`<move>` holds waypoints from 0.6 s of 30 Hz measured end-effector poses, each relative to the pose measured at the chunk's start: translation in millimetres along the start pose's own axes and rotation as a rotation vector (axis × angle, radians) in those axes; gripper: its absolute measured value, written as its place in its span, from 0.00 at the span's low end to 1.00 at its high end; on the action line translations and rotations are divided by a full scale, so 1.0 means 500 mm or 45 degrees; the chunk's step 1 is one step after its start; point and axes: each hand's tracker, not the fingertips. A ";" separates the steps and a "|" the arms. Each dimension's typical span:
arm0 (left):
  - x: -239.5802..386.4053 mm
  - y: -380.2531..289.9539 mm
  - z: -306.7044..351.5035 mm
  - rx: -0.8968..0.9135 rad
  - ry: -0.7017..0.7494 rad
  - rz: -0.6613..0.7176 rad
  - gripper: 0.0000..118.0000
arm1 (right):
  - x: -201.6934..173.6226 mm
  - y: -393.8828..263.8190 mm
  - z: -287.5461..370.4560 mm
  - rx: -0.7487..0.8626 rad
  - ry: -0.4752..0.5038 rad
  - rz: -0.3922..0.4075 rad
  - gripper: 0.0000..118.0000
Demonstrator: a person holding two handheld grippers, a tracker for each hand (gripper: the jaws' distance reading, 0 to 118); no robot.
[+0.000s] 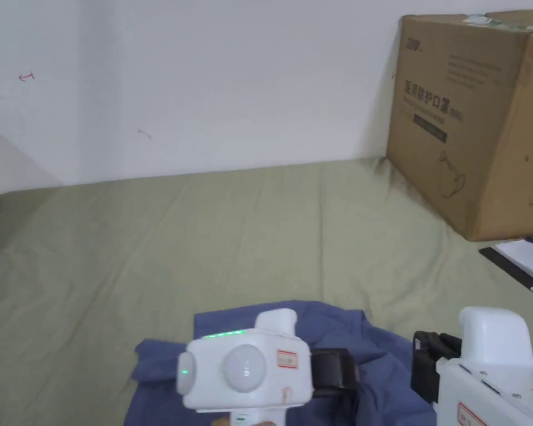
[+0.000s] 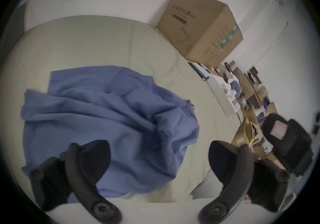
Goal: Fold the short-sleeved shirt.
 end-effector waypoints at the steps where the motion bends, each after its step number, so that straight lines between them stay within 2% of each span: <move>1: -0.027 -0.006 0.030 0.045 0.049 0.021 0.64 | -0.012 -0.002 -0.003 -0.004 0.010 0.017 0.00; 2: -0.050 -0.014 0.051 0.080 0.113 0.016 0.35 | -0.023 -0.003 -0.006 -0.011 0.019 0.033 0.00; 3: -0.076 -0.022 0.067 0.113 0.223 0.033 0.17 | -0.035 -0.005 -0.011 -0.020 0.032 0.047 0.00; 5: -0.136 -0.048 0.083 0.141 0.393 0.095 0.02 | -0.057 -0.010 -0.022 -0.042 0.057 0.061 0.00; 6: -0.173 -0.061 0.089 0.121 0.414 0.145 0.00 | -0.069 -0.013 -0.028 -0.053 0.078 0.073 0.00; 9: -0.263 -0.088 0.090 0.041 0.353 0.307 0.00 | -0.104 -0.025 -0.049 -0.085 0.112 0.125 0.00; 13: -0.331 -0.073 0.091 0.046 0.463 0.324 0.00 | -0.137 -0.038 -0.084 -0.152 0.142 0.155 0.00; 16: -0.370 -0.010 0.090 0.025 0.447 0.335 0.02 | -0.152 -0.038 -0.114 -0.182 0.155 0.179 0.00; 17: -0.382 0.017 0.088 0.032 0.451 0.337 0.21 | -0.157 -0.036 -0.124 -0.190 0.151 0.189 0.00; 18: -0.394 0.046 0.083 0.048 0.455 0.325 0.46 | -0.160 -0.033 -0.132 -0.197 0.146 0.195 0.00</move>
